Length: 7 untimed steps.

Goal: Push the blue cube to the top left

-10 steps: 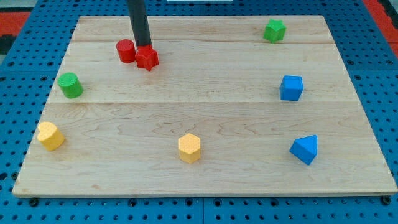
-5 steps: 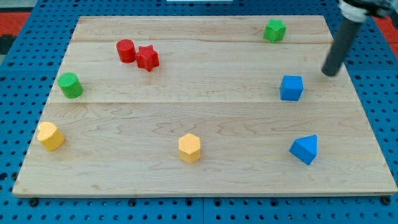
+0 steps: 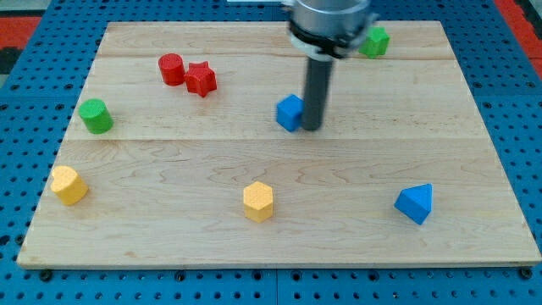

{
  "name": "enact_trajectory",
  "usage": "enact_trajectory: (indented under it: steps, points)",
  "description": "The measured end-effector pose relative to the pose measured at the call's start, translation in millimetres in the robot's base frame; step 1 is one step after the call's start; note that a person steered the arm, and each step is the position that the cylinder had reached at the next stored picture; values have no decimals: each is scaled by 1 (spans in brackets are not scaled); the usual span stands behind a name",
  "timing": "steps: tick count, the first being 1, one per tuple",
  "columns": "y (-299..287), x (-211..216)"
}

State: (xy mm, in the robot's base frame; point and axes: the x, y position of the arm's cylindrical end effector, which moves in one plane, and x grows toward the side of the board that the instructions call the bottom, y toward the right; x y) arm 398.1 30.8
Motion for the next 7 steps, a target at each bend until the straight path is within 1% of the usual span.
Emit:
enact_trajectory:
  steps: [1, 2, 3, 4, 5, 6, 7]
  points:
    - [-39, -38]
    - [-63, -47]
    - [-52, -22]
    - [-97, -38]
    - [-97, -65]
    - [-92, -81]
    - [-47, -83]
